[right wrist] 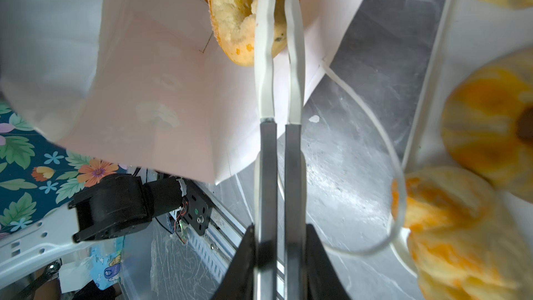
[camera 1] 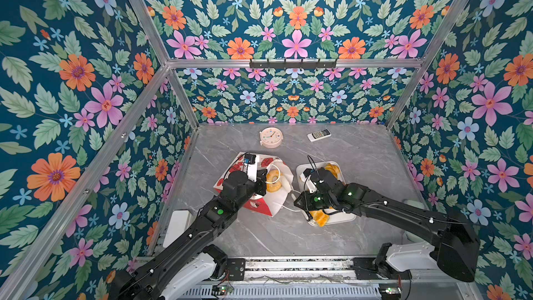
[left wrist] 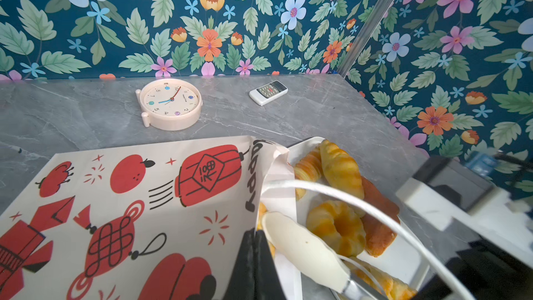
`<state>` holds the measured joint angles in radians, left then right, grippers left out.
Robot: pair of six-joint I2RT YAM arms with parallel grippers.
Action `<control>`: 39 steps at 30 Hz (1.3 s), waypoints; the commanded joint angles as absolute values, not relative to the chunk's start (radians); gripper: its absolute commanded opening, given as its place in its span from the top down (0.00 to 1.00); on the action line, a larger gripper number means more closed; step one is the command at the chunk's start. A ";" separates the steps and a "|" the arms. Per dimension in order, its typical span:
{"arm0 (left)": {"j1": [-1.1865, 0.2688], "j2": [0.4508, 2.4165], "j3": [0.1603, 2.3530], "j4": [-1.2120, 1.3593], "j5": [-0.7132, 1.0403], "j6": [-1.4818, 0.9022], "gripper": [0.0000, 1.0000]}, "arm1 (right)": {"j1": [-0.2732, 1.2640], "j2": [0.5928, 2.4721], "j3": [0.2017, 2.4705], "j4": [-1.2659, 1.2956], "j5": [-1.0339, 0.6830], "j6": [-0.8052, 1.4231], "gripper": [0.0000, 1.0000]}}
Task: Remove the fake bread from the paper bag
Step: 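Lift the ring bread out of the bag and carry it over the tray, then lower the ring bread onto the tray and open the tongs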
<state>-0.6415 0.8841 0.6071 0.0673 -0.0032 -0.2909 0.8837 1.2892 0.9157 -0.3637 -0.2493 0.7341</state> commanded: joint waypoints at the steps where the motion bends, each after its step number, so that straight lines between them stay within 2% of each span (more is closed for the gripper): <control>1: -0.640 0.888 0.601 0.121 -0.053 -0.309 1.00 | 0.884 1.210 0.904 -0.425 -0.196 0.747 0.92; 10: -0.639 0.892 0.588 0.124 -0.083 -0.309 1.00 | 0.866 1.027 0.952 -0.719 -0.074 0.727 0.91; 16: -0.638 0.861 0.571 0.111 -0.100 -0.311 1.00 | 0.812 0.953 0.940 -0.828 -0.043 0.718 0.90; 24: -0.639 0.828 0.550 0.100 -0.106 -0.314 1.00 | 0.723 0.906 0.838 -0.806 -0.117 0.723 0.90; 33: -0.638 0.830 0.534 0.121 -0.086 -0.324 1.00 | 0.713 0.926 0.774 -0.773 -0.130 0.740 0.89; 39: -0.638 0.833 0.531 0.125 -0.080 -0.324 1.00 | 0.703 0.916 0.762 -0.813 -0.083 0.761 0.82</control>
<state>-0.6403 0.8326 0.5316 0.0933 -0.0814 -0.3153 0.7033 0.9245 0.7601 -0.8043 -0.1204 0.7475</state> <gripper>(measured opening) 0.040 0.240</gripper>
